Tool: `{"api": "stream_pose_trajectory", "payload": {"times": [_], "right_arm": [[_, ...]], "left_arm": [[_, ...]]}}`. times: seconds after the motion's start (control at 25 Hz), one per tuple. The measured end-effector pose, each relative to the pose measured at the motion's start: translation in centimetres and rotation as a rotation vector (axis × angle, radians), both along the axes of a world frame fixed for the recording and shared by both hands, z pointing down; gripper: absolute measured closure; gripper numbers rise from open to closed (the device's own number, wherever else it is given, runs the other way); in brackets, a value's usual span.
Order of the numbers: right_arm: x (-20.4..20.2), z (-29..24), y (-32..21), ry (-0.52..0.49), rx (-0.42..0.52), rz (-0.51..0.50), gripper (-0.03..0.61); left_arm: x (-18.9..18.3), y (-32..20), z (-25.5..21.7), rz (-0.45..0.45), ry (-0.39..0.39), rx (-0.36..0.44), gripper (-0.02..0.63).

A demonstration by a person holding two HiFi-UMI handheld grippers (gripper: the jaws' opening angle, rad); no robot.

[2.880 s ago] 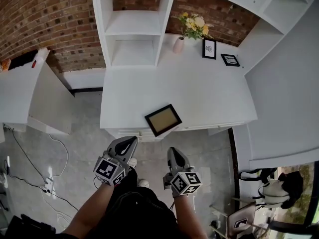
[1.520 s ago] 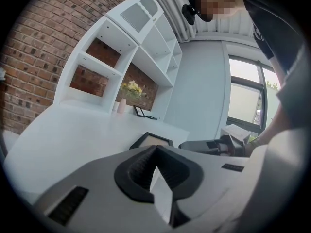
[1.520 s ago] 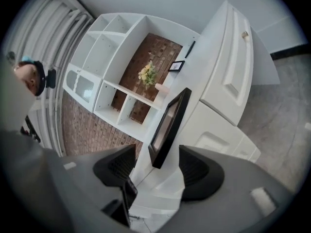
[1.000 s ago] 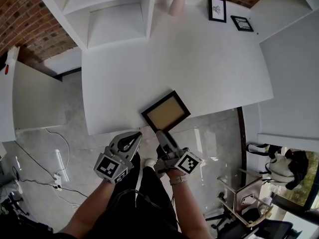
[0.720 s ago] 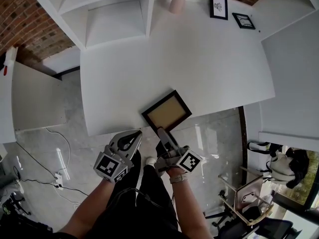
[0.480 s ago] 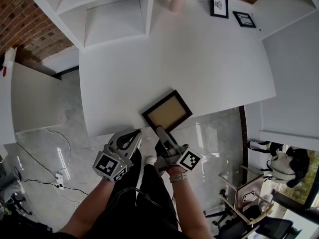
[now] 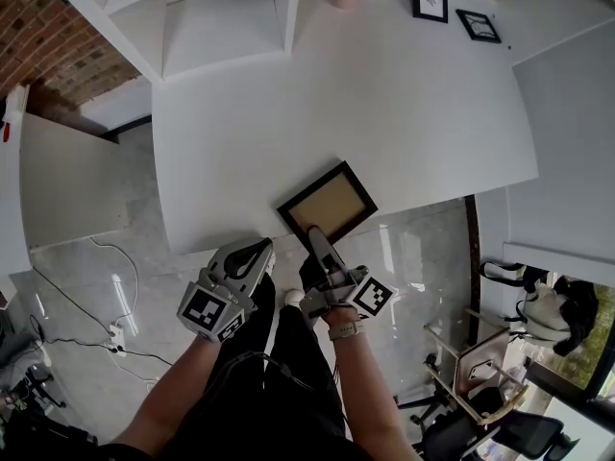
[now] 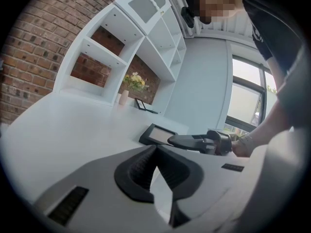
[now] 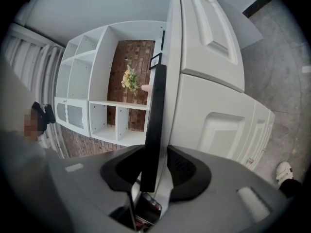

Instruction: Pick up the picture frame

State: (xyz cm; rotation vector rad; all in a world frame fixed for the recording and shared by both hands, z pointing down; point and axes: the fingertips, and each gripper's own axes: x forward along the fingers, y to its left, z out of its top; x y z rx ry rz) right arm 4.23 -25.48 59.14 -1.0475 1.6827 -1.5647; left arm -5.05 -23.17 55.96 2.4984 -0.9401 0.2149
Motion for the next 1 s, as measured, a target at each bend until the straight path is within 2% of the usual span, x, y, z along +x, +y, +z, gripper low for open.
{"api": "stream_pose_trajectory", "payload": {"times": [0.52,1.0], "right_arm": [[0.1,0.6,0.2,-0.019,-0.045,0.013,0.468],[0.4,1.0,0.3,-0.056,-0.091,0.04,0.466]], "left_arm": [[-0.5,-0.2,-0.4,-0.013,0.019,-0.006,0.607],[-0.5,0.3,-0.9,-0.022,0.014,0.007,0.607]]}}
